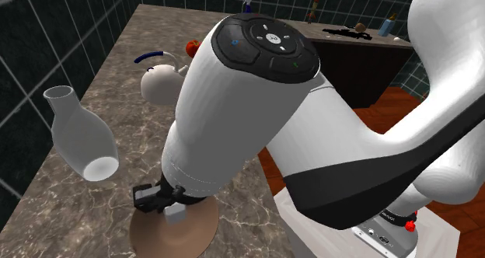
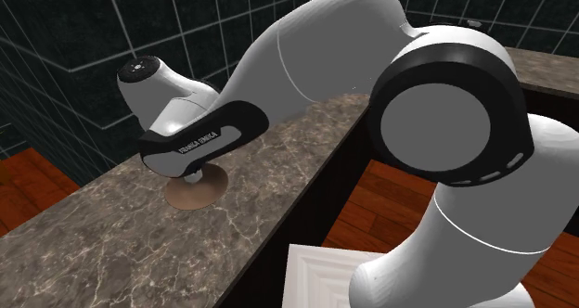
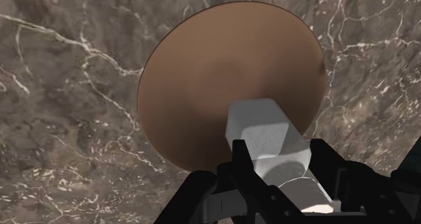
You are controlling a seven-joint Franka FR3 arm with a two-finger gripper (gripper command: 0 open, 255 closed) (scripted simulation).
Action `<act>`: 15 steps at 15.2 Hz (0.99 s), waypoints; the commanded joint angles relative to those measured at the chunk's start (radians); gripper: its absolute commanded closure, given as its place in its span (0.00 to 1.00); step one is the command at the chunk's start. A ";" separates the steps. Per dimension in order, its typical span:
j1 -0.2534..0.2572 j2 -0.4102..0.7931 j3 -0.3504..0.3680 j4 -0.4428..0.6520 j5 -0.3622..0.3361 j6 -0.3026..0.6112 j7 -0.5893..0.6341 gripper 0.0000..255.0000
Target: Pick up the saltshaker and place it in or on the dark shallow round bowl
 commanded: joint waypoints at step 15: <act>0.038 0.061 -0.037 -0.028 -0.097 0.044 0.075 0.00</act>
